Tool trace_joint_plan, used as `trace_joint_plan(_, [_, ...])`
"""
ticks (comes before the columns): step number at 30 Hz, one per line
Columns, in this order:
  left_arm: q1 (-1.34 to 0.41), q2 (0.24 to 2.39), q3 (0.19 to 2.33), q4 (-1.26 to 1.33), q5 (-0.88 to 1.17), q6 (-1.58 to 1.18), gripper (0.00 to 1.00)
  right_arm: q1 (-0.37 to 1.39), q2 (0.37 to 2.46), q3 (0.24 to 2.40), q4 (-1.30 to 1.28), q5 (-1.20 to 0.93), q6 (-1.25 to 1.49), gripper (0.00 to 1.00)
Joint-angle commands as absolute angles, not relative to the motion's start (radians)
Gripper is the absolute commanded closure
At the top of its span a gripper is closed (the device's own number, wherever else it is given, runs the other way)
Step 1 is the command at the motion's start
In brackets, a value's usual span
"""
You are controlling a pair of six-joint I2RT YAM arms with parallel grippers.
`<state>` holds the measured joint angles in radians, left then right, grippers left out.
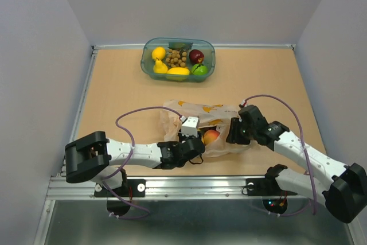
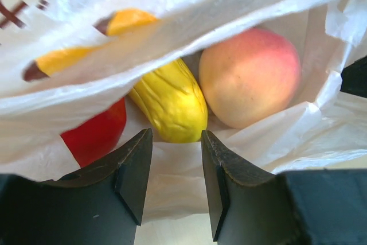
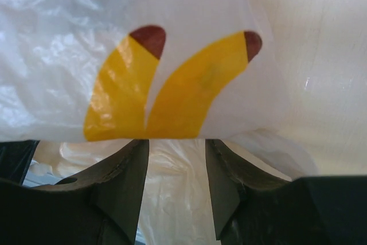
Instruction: Untie the knot of the plastic bag and take out the fruit
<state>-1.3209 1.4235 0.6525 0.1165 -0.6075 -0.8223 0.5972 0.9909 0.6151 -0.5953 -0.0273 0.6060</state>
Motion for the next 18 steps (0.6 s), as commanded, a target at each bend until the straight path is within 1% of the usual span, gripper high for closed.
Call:
trace_joint_plan(1, [-1.313, 1.397, 0.65, 0.158, -0.644, -0.807, 0.49, 0.598, 1.0, 0.656, -0.614, 0.091, 0.643, 0.5])
trace_joint_plan(3, [-1.312, 1.396, 0.652, 0.163, -0.646, -0.801, 0.49, 0.603, 0.983, 0.69, -0.615, 0.06, 0.612, 0.5])
trace_joint_plan(6, [-1.309, 1.388, 0.647, 0.189, -0.649, -0.793, 0.49, 0.629, 0.942, 0.787, -0.624, -0.024, 0.569, 0.5])
trace_joint_plan(7, [-1.307, 1.388, 0.649, 0.205, -0.647, -0.785, 0.48, 0.638, 0.936, 0.848, -0.627, -0.059, 0.549, 0.5])
trace_joint_plan(11, [-1.307, 1.39, 0.657, 0.23, -0.641, -0.776, 0.48, 0.666, 0.963, 0.959, -0.63, -0.161, 0.525, 0.5])
trace_joint_plan(15, [-1.307, 1.373, 0.646, 0.23, -0.653, -0.785, 0.48, 0.684, 1.043, 0.983, -0.608, -0.163, 0.506, 0.5])
trace_joint_plan(18, [-1.305, 1.362, 0.638, 0.216, -0.658, -0.796, 0.48, 0.695, 1.084, 0.936, -0.533, -0.179, 0.503, 0.5])
